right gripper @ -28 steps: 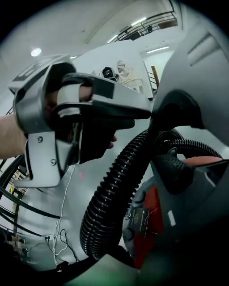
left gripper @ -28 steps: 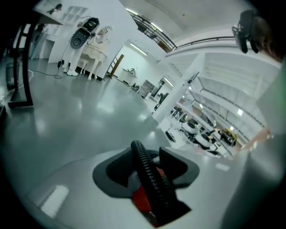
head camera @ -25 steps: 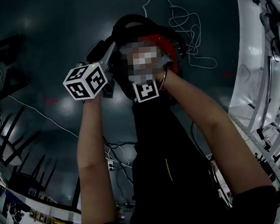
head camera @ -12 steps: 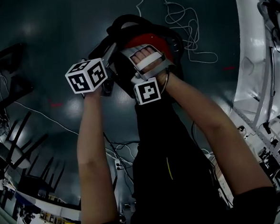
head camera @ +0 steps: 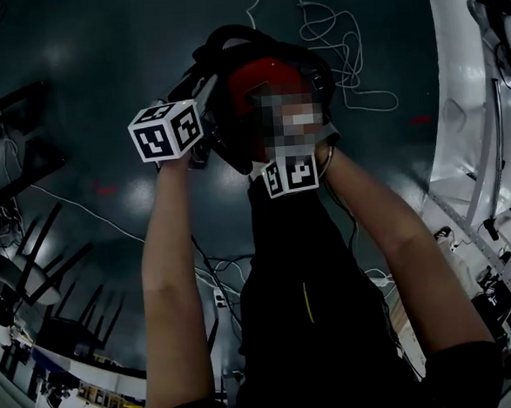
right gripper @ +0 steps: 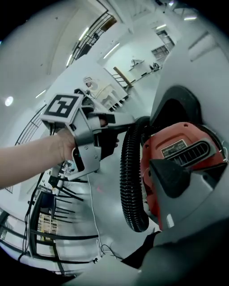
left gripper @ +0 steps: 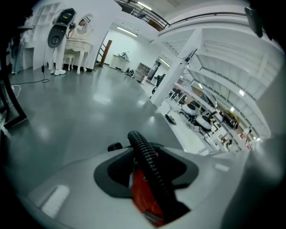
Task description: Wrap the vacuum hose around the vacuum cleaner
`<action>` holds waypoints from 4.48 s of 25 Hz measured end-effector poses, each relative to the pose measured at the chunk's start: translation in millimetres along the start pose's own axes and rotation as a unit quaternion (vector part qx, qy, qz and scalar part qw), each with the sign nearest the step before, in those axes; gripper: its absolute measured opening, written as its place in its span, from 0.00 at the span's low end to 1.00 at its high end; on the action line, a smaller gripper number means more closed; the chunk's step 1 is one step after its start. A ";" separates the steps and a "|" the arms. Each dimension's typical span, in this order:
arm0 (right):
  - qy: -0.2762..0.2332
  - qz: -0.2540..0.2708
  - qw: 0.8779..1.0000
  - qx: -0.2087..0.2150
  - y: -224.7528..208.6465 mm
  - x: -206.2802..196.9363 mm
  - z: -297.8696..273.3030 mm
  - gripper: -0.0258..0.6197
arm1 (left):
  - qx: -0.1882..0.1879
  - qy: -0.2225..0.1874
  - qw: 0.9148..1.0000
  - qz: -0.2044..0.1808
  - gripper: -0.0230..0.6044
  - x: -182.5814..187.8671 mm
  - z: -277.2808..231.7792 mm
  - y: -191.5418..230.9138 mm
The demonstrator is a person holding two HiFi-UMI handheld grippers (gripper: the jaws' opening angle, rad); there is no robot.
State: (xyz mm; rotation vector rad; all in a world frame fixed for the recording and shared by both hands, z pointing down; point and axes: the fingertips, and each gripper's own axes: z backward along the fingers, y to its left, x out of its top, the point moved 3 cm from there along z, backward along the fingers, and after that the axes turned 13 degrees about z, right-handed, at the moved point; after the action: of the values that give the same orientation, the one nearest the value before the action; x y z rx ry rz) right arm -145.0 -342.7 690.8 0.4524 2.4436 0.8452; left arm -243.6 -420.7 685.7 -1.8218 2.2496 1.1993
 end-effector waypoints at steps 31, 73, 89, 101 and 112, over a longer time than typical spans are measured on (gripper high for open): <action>0.077 -0.236 0.969 -0.017 -6.9 -65.7 25.8 0.26 | -0.103 0.104 0.977 -0.155 0.31 -56.9 -27.0 -88.3; 0.072 -0.275 0.950 0.128 28.1 5.6 5.9 0.09 | -0.092 0.086 0.970 -0.209 0.26 -94.6 29.2 -37.4; 0.116 -0.376 0.914 0.101 27.6 -18.9 21.2 0.04 | -0.078 0.059 0.976 -0.192 0.27 -99.7 32.6 -53.6; 0.148 -0.393 0.903 0.087 28.5 -39.6 33.1 0.04 | -0.039 0.080 0.980 -0.178 0.14 -109.5 34.5 -43.9; 0.236 -0.392 0.887 0.062 37.3 -83.9 50.2 0.04 | -0.045 0.087 0.976 -0.193 0.14 -111.3 27.1 -57.4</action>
State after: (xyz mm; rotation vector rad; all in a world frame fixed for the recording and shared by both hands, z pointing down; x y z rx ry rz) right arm -43.1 -329.4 710.9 -0.7654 2.7458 0.4643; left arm -171.3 -315.0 685.5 -2.3391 1.8082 1.1215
